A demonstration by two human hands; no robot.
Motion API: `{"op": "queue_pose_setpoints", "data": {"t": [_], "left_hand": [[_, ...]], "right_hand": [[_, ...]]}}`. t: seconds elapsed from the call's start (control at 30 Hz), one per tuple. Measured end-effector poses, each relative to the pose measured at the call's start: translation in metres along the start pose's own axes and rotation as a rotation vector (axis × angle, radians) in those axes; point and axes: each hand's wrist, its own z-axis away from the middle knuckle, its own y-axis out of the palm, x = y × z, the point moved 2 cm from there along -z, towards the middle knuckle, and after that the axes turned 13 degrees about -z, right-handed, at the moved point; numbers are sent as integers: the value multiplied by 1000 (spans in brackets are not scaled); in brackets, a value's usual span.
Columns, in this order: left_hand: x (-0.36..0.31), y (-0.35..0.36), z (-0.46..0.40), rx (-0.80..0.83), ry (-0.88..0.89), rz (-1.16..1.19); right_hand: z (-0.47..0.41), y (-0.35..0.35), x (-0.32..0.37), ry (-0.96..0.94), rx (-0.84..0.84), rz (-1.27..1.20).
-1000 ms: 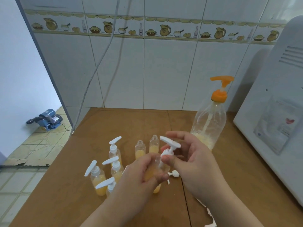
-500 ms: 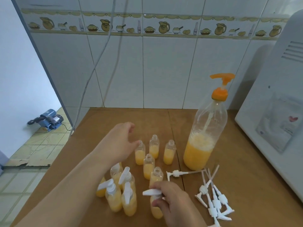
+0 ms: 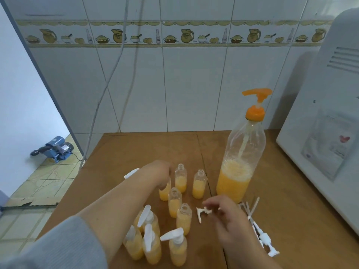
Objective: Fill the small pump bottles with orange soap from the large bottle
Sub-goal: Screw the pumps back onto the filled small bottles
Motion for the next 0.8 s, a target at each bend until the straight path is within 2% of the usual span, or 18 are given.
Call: {"op": "queue_pose_setpoints", "data": {"t": [0.07,0.13,0.17,0.33,0.43,0.5,0.63,0.73,0.8], "left_hand": [[-2,1,0,13,28,-32],[-6,3,-1,25,24,-62],[-7,4,-1,29,15,-58],[-7,6,0,-27,-38,19],[-1,2,8,-113,-99,136],[5,-4,20,-245,-154,304],[30,-9,58,-534,-279,734],[41,-4,83,-721,-318,1063],[40,1,96,-791,-314,1276]], "right_hand": [[-6,-5,-29,36,-95,172],[-10,1,-58,238,-1,341],[-12,5,-70,276,54,426],[-10,22,-89,215,196,560],[-5,24,-85,126,161,516],[-4,23,-88,77,124,561],[-8,10,-68,54,-51,273],[-15,-7,-15,-40,-262,-15],[-24,-16,22,-36,-380,-214]]}}
